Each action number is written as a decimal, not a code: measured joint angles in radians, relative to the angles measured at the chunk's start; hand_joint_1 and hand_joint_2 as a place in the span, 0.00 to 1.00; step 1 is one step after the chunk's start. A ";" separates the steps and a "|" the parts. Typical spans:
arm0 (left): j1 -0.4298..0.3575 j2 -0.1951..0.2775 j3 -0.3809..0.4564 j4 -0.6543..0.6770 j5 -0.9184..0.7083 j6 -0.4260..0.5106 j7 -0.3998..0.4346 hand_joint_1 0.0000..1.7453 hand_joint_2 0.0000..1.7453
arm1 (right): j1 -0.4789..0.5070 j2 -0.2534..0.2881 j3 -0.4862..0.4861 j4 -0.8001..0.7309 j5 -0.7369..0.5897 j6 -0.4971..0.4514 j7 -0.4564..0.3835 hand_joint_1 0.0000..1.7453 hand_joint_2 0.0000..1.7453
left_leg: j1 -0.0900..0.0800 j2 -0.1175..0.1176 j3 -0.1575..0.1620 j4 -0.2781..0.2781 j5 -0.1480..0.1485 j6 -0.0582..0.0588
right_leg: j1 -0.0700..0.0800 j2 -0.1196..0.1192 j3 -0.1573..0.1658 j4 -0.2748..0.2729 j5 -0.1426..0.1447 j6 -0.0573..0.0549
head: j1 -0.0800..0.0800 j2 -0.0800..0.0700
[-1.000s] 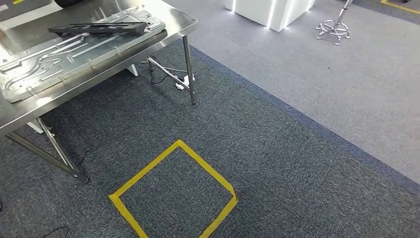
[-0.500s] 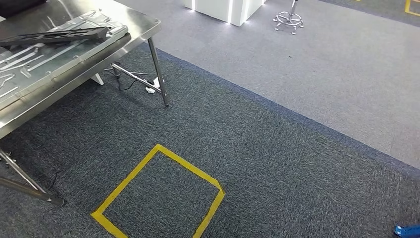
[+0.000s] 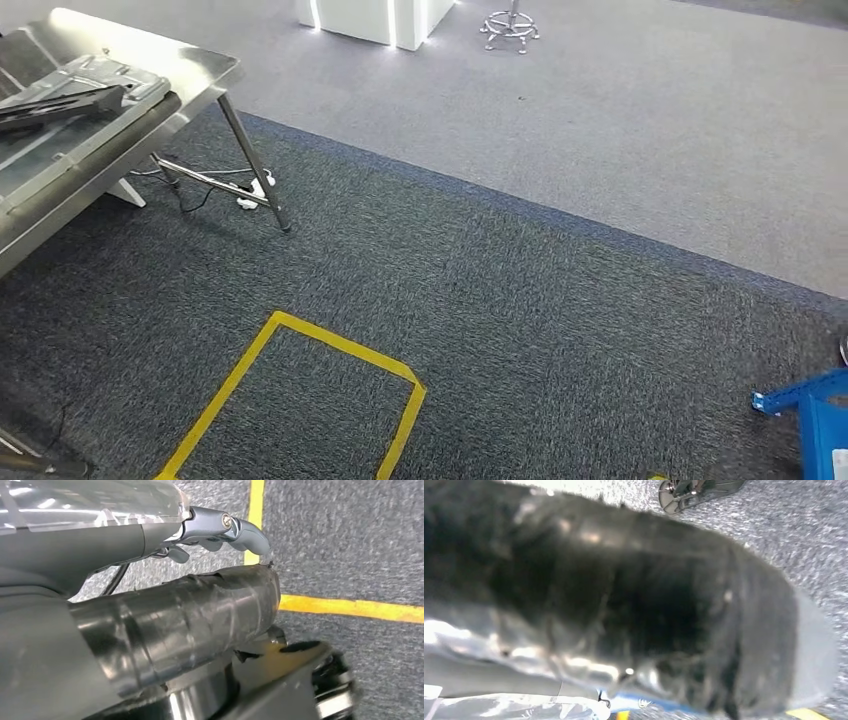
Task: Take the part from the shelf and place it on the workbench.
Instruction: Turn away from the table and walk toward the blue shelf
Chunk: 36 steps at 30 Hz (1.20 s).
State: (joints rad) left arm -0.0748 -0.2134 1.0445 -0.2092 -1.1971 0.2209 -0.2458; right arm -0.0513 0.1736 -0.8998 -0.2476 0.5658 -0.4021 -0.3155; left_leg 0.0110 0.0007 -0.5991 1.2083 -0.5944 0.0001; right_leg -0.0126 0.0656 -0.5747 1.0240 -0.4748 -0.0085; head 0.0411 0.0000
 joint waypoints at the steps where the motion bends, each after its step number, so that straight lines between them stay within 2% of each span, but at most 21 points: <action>1: 0.000 0.000 0.000 0.000 0.000 0.000 0.000 0.00 0.00 | 0.000 0.000 0.000 0.000 0.000 0.000 0.000 0.00 0.00 | 0.002 -0.021 0.024 -0.064 0.037 0.002 | 0.000 0.012 -0.001 0.003 -0.001 0.002 | 0.000 0.000; 2: 0.000 0.001 0.000 0.000 0.000 0.000 -0.001 0.00 0.00 | -0.001 0.000 0.000 0.000 0.000 0.000 0.000 0.00 0.00 | 0.004 -0.041 0.046 -0.123 0.061 0.004 | 0.000 0.024 -0.004 0.007 -0.002 0.006 | 0.000 0.000; 4: -0.001 0.001 0.000 0.000 0.000 0.000 -0.002 0.00 0.00 | -0.001 0.000 0.000 0.000 0.000 0.001 0.000 0.00 0.00 | 0.003 -0.068 0.065 -0.177 0.072 0.011 | 0.000 0.043 -0.014 0.011 0.001 0.019 | 0.000 0.000; 6: -0.004 0.001 0.000 0.000 0.000 0.000 -0.002 0.00 0.00 | 0.002 0.000 0.000 0.000 0.000 0.001 -0.001 0.00 0.00 | 0.000 -0.053 0.070 -0.187 0.075 0.023 | -0.004 0.054 -0.020 0.011 0.004 0.033 | 0.001 0.000; 8: -0.004 0.001 0.000 0.000 0.000 0.000 -0.002 0.00 0.00 | 0.005 0.000 0.000 0.000 0.000 0.000 -0.001 0.00 0.00 | 0.001 -0.031 0.075 -0.200 0.084 0.040 | -0.004 0.017 -0.034 0.038 -0.017 0.041 | 0.002 0.000; 10: -0.002 0.001 0.000 0.000 0.000 0.000 -0.002 0.00 0.00 | 0.003 0.000 0.000 0.000 0.000 0.001 -0.001 0.00 0.00 | -0.001 -0.004 0.077 -0.206 0.087 0.049 | -0.001 -0.037 -0.080 0.138 -0.075 0.046 | 0.002 0.000; 12: 0.001 0.001 0.000 0.000 0.000 -0.001 -0.001 0.00 0.00 | 0.001 0.000 0.000 0.000 0.000 0.001 -0.001 0.00 0.00 | -0.004 0.025 0.076 -0.205 0.085 0.052 | -0.003 -0.053 -0.135 0.254 -0.122 0.050 | 0.002 0.000; 13: 0.001 0.001 0.000 0.000 0.000 -0.001 -0.001 0.00 0.00 | 0.002 0.000 0.000 0.000 0.000 0.001 -0.001 0.00 0.00 | -0.005 0.040 0.077 -0.204 0.083 0.052 | -0.003 -0.056 -0.143 0.274 -0.121 0.051 | 0.002 0.000; 14: 0.000 0.001 0.000 0.000 0.000 -0.001 -0.001 0.00 0.00 | 0.003 0.000 0.000 0.000 0.000 0.001 -0.001 0.00 0.00 | -0.005 0.052 0.078 -0.204 0.081 0.051 | -0.004 -0.060 -0.132 0.257 -0.102 0.052 | 0.002 0.000; 15: 0.000 0.000 0.000 0.000 0.000 -0.001 -0.001 0.00 0.00 | 0.004 0.000 0.000 0.000 0.000 0.001 -0.001 0.00 0.00 | -0.006 0.064 0.081 -0.203 0.078 0.049 | -0.004 -0.069 -0.102 0.202 -0.070 0.051 | 0.002 0.000; 17: -0.001 0.000 0.000 0.000 0.000 -0.004 -0.001 0.00 0.00 | 0.003 0.000 0.000 0.000 0.000 0.001 -0.001 0.00 0.00 | -0.008 0.084 0.088 -0.201 0.071 0.041 | 0.003 -0.112 -0.030 0.070 -0.021 0.044 | 0.002 0.000; 19: -0.002 0.000 0.000 0.000 0.000 -0.006 -0.003 0.00 0.00 | 0.001 0.000 0.000 0.000 0.001 0.001 -0.002 0.00 0.00 | -0.013 0.101 0.094 -0.200 0.065 0.032 | 0.012 -0.134 -0.002 0.010 -0.011 0.032 | 0.002 0.000; 21: -0.005 0.000 0.000 0.000 0.001 -0.008 -0.004 0.00 0.00 | 0.002 0.000 0.000 0.000 0.001 0.000 -0.003 0.00 0.00 | -0.015 0.118 0.100 -0.202 0.062 0.023 | 0.015 -0.115 -0.003 0.006 -0.009 0.021 | 0.002 0.000; 23: -0.009 -0.001 0.000 0.000 0.001 -0.009 -0.006 0.00 0.00 | 0.003 0.000 0.000 0.000 0.001 0.000 -0.003 0.00 0.00 | -0.012 0.100 0.096 -0.180 0.040 0.014 | 0.009 -0.095 0.002 -0.002 -0.004 0.009 | 0.001 0.000; 26: -0.006 -0.001 0.000 0.000 0.002 -0.012 -0.008 0.00 0.00 | 0.000 0.000 0.000 0.000 0.004 0.001 -0.003 0.00 0.00 | -0.005 0.027 0.018 -0.010 -0.052 0.004 | 0.005 -0.061 0.002 -0.007 0.002 -0.005 | -0.002 0.000; 28: -0.002 -0.001 0.001 0.000 0.003 -0.013 -0.009 0.00 0.00 | 0.000 0.000 0.000 0.000 0.008 0.002 -0.002 0.00 0.00 | -0.004 0.011 -0.034 0.085 -0.072 0.003 | 0.006 -0.035 0.000 -0.004 0.003 -0.006 | -0.002 0.000; 29: 0.000 -0.001 0.001 0.000 0.004 -0.013 -0.010 0.00 0.00 | 0.001 0.000 0.000 0.000 0.011 0.002 -0.001 0.00 0.00 | -0.004 0.008 -0.036 0.079 -0.051 0.005 | 0.006 -0.020 0.000 -0.003 0.002 -0.006 | -0.002 0.000; 30: 0.000 0.000 0.001 0.000 0.004 -0.013 -0.010 0.00 0.00 | 0.001 0.000 0.001 0.000 0.014 0.003 0.001 0.00 0.00 | -0.004 0.003 -0.020 0.034 -0.012 0.008 | 0.007 -0.006 0.001 -0.001 0.002 -0.006 | -0.002 0.000; 32: 0.001 0.000 0.002 0.000 0.005 -0.013 -0.010 0.00 0.00 | 0.001 0.003 0.002 0.001 0.020 0.006 0.003 0.00 0.00 | -0.004 -0.034 0.031 -0.103 0.063 0.018 | 0.007 0.021 0.001 0.001 0.002 -0.003 | -0.002 0.000; 34: 0.000 0.001 0.003 0.000 0.006 -0.013 -0.011 0.00 0.00 | 0.001 0.006 0.004 0.001 0.025 0.008 0.005 0.00 0.00 | -0.004 -0.072 0.061 -0.182 0.087 0.024 | 0.004 0.044 -0.005 0.003 0.004 0.005 | -0.002 0.000; 36: -0.002 0.001 0.003 0.000 0.007 -0.013 -0.011 0.00 0.00 | 0.003 0.008 0.005 0.003 0.027 0.010 0.008 0.00 0.00 | -0.007 -0.069 0.067 -0.194 0.088 0.029 | 0.000 0.066 -0.012 0.000 0.011 0.020 | -0.002 0.000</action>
State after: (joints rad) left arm -0.0766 -0.2122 1.0478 -0.2094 -1.1900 0.2079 -0.2572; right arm -0.0485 0.1821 -0.8948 -0.2450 0.5925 -0.3923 -0.3077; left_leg 0.0041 -0.0685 -0.5324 1.0146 -0.5062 0.0292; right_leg -0.0127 0.1315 -0.5865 1.0241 -0.4642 0.0115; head 0.0390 0.0000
